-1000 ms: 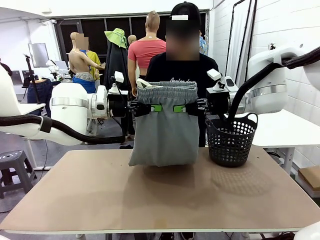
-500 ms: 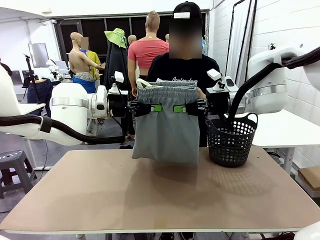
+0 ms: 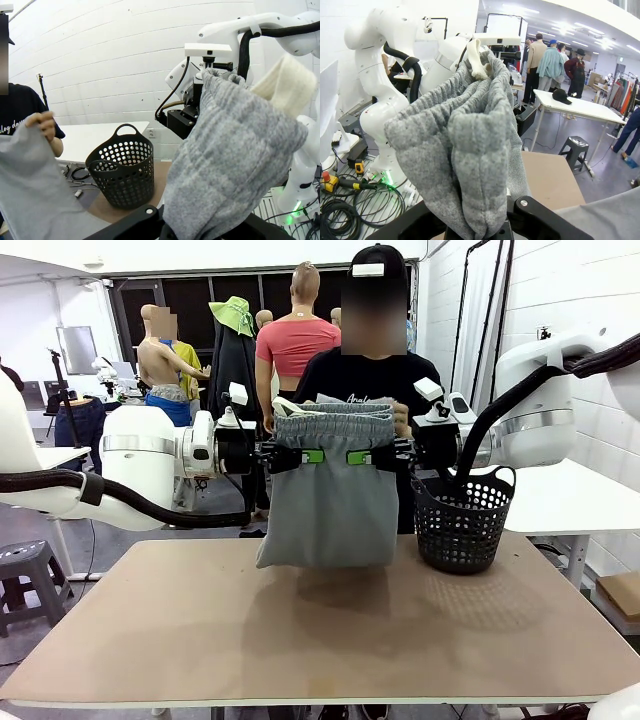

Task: Fold the training pants.
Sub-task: Release the ends of the Training pants and then grab the overlapped ends.

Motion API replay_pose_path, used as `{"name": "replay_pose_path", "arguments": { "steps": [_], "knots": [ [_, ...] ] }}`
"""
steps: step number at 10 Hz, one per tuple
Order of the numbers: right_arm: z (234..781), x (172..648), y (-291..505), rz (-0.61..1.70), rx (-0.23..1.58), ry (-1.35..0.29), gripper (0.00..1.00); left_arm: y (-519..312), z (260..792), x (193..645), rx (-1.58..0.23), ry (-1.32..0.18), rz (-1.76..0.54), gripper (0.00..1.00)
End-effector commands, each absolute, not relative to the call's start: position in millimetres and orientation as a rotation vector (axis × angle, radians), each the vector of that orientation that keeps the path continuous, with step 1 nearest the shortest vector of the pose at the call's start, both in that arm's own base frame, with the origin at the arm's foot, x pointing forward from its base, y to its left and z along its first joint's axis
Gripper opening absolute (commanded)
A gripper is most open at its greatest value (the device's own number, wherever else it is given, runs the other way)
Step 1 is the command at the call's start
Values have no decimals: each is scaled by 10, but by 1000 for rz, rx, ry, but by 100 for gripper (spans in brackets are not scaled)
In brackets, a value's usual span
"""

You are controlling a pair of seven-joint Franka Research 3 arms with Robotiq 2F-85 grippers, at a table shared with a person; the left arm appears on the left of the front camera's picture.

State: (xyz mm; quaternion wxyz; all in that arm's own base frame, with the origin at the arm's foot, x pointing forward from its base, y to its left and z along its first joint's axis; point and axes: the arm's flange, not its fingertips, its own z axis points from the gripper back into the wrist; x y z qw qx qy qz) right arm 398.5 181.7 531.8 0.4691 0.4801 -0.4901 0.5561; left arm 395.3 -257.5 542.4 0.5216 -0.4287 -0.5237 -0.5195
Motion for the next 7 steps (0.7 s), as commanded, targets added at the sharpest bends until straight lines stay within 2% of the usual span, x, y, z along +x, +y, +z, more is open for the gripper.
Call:
{"name": "replay_pose_path", "arguments": {
  "steps": [1, 7],
  "knots": [
    [5301, 3965, 1819, 1352, 1197, -1225, 0, -2582, 5457, 3937, -1027, -1266, -1239, 0],
    [5301, 3965, 1819, 1352, 1197, -1225, 0, -2582, 5457, 3937, -1027, -1266, -1239, 0]
  ]
}}
